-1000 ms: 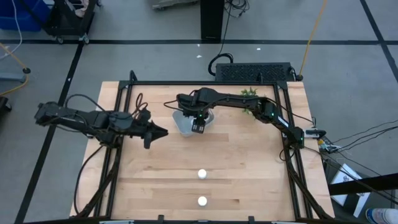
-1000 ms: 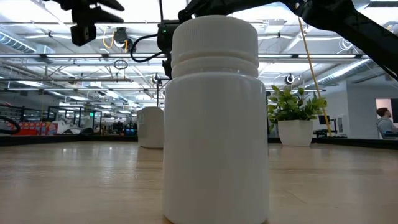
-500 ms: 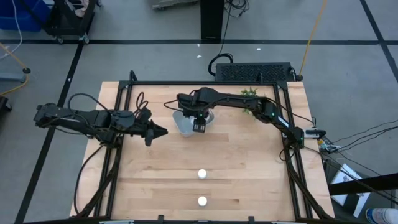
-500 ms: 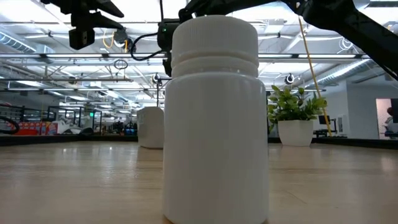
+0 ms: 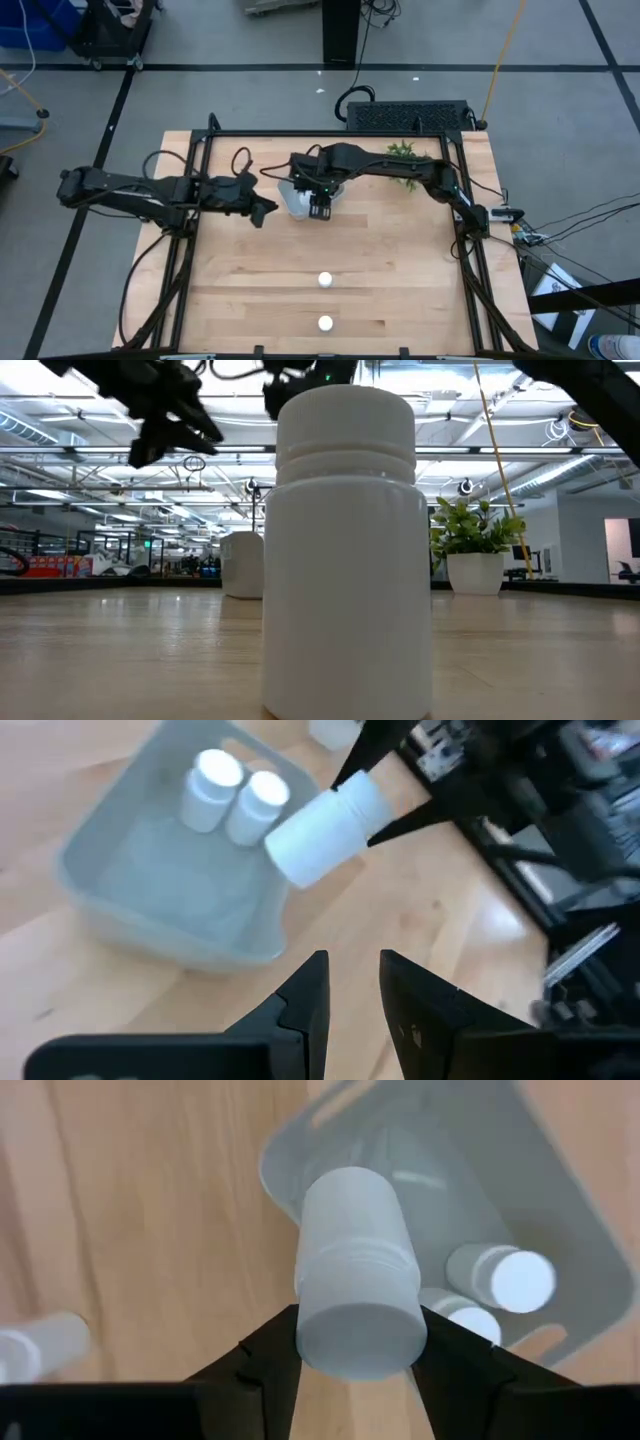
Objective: Pick and place pill bottles into a basket
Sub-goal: Put the white pill bottle into the gray bin
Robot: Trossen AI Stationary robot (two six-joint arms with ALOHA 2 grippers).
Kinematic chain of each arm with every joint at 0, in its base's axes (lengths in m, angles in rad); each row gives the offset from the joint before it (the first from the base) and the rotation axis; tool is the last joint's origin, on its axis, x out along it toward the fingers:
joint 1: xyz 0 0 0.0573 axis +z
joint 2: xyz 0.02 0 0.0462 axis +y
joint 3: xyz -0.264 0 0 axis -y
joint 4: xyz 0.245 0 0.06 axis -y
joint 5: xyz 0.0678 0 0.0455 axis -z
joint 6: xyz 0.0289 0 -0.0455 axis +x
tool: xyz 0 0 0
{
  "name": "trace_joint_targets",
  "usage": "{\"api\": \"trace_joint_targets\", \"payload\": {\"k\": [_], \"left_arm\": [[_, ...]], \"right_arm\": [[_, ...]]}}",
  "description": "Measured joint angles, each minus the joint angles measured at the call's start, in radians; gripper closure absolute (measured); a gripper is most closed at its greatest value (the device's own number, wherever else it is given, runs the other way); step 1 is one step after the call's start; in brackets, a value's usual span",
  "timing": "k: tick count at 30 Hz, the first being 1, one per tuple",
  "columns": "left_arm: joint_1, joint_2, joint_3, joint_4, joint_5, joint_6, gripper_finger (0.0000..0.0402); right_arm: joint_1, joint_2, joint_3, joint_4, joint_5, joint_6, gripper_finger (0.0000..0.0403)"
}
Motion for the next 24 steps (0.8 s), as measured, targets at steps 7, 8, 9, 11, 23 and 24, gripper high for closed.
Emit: {"api": "trace_joint_targets", "payload": {"k": [7,8,9,11,23,24], "left_arm": [[0.007,0.097,0.001,0.253,0.099,-0.033,0.0304],[0.006,0.106,0.001,0.278,0.105,-0.032,0.0304],[0.005,0.110,0.001,0.289,0.108,-0.032,0.0304],[0.001,0.116,0.001,0.302,0.112,-0.023,0.0304],[0.000,0.118,0.000,0.294,0.179,0.009,0.0304],[0.000,0.118,0.000,0.292,0.186,0.009,0.0304]], "right_arm": [[0.064,-0.075,0.000,-0.121,-0.049,0.108,0.0252],[0.076,-0.082,0.000,-0.153,-0.049,0.119,0.0253],[0.087,-0.088,-0.001,-0.183,-0.050,0.131,0.0252],[0.110,-0.095,0.000,-0.241,-0.050,0.164,0.0247],[0.210,-0.091,-0.274,-0.245,-0.128,0.250,0.0247],[0.213,-0.090,-0.313,-0.237,-0.132,0.259,0.0244]]}}
